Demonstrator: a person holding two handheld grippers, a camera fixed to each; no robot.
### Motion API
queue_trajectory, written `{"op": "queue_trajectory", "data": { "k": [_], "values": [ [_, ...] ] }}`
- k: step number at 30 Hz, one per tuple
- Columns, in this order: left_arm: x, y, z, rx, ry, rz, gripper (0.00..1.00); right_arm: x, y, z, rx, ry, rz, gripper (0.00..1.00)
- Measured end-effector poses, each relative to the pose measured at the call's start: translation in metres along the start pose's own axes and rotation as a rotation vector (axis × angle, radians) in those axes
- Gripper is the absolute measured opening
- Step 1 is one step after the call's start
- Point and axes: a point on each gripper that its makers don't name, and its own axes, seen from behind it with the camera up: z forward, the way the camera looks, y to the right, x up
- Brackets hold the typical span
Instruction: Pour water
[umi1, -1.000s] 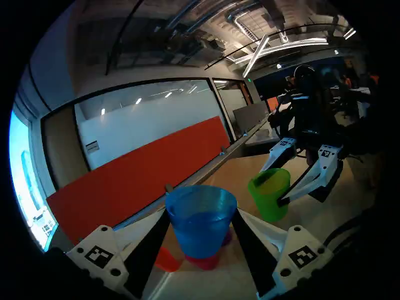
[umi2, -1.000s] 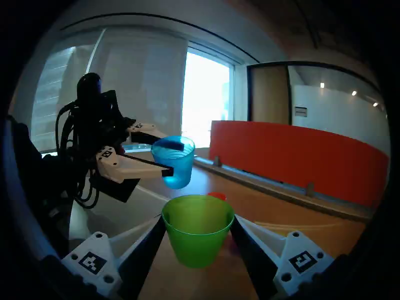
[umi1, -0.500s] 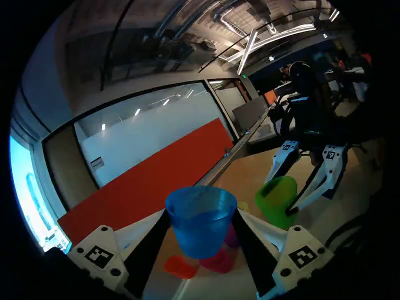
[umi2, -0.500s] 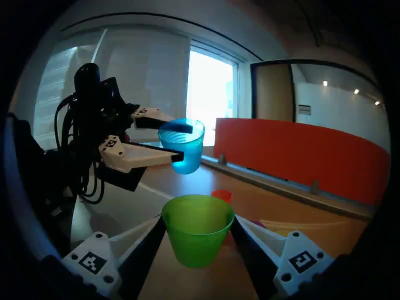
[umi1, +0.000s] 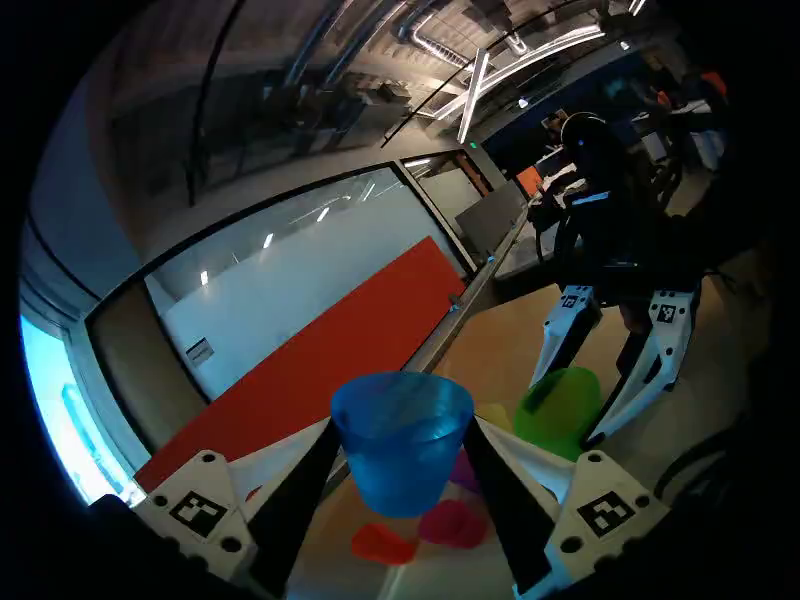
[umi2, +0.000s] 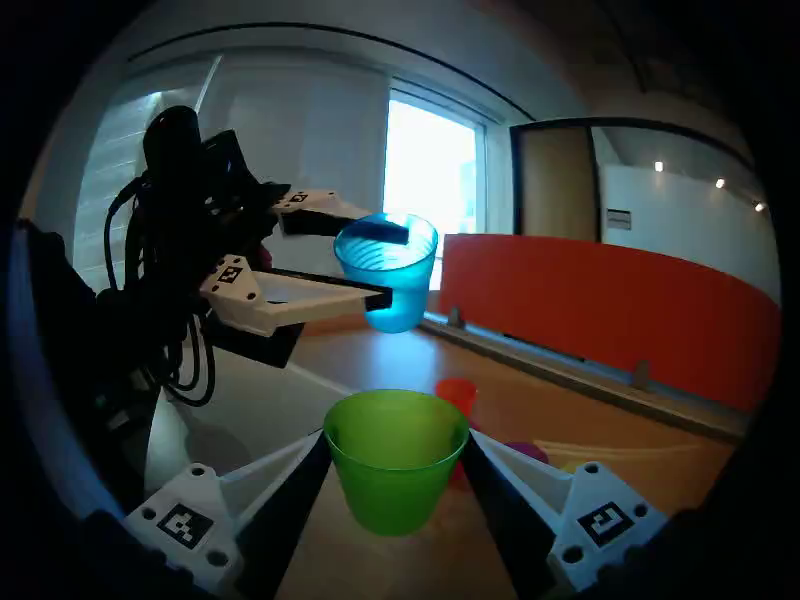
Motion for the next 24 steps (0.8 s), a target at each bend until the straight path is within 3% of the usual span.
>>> {"op": "queue_trajectory", "data": {
  "k": [24],
  "values": [
    [0.023,0.003,0.004,0.015,0.013,0.16,0.85,0.0,-0.008,0.008,0.029,0.01,0.007,0.91]
  ]
}}
